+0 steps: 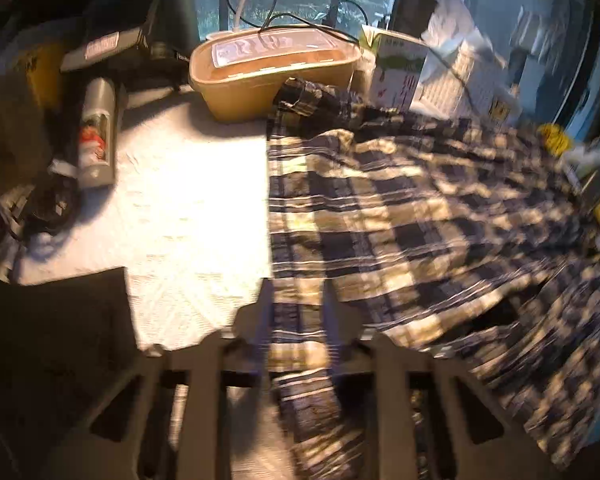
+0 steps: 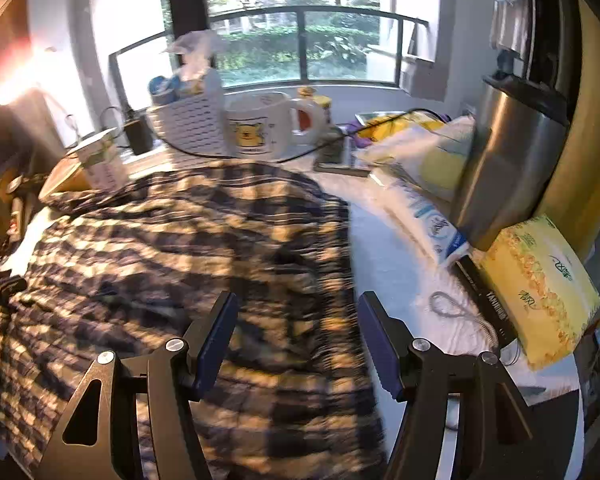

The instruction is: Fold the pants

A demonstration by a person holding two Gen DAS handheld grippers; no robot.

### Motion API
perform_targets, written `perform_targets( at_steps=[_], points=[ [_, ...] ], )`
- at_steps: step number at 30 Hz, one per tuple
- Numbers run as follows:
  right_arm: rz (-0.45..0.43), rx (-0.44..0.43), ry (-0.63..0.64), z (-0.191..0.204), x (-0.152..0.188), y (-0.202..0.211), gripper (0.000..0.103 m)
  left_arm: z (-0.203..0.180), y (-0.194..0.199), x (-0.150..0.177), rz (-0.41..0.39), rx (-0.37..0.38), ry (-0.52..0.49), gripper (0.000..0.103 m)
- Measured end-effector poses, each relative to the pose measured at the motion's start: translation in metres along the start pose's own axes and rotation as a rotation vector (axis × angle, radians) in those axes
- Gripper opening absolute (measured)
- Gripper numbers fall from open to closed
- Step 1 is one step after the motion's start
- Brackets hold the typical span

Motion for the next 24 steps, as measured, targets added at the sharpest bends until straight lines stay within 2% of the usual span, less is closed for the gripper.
perform_targets(
  at_steps=[4, 5, 8, 13, 19, 20, 21, 23, 24],
  points=[
    [0.058, 0.024, 0.024, -0.007, 0.004, -0.022, 0.063, 0.003, 0.005, 0.009, 0.010, -0.017, -0.020, 0.011],
    [0.081, 0.020, 0.037, -0.004, 0.007, -0.029, 0.057, 0.004, 0.007, 0.011, 0.010, -0.023, -0.025, 0.011],
    [0.156, 0.051, 0.088, -0.002, 0.024, -0.048, 0.055, 0.004, 0.012, 0.018, 0.006, -0.036, -0.039, 0.010],
    [0.132, 0.063, 0.048, -0.010, 0.029, -0.036, 0.055, 0.007, 0.024, 0.018, -0.008, -0.017, -0.020, 0.010],
    [0.065, 0.073, 0.033, -0.016, 0.034, 0.009, 0.055, -0.008, 0.069, 0.017, -0.131, 0.063, -0.042, 0.012],
    [0.058, 0.077, 0.034, -0.016, 0.036, 0.017, 0.055, -0.012, 0.074, 0.018, -0.140, 0.073, -0.049, 0.020],
    [0.053, 0.081, 0.035, -0.014, 0.038, 0.025, 0.055, -0.016, 0.080, 0.022, -0.146, 0.087, -0.058, 0.035],
    [0.037, 0.083, 0.040, -0.011, 0.043, 0.041, 0.055, -0.026, 0.090, 0.033, -0.157, 0.129, -0.078, 0.043],
    [0.030, 0.084, 0.042, -0.009, 0.045, 0.046, 0.055, -0.031, 0.093, 0.038, -0.155, 0.143, -0.090, 0.043]
  ],
)
Point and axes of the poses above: each gripper's, at about its wrist camera, not at the fingertips, and y roughly against the way its jaws point, z to its left, x to its underside, the point moved 9 cm from there along -y, roughly the way its jaws point, and after that the axes turned 13 degrees about y, right-handed, at the moved point
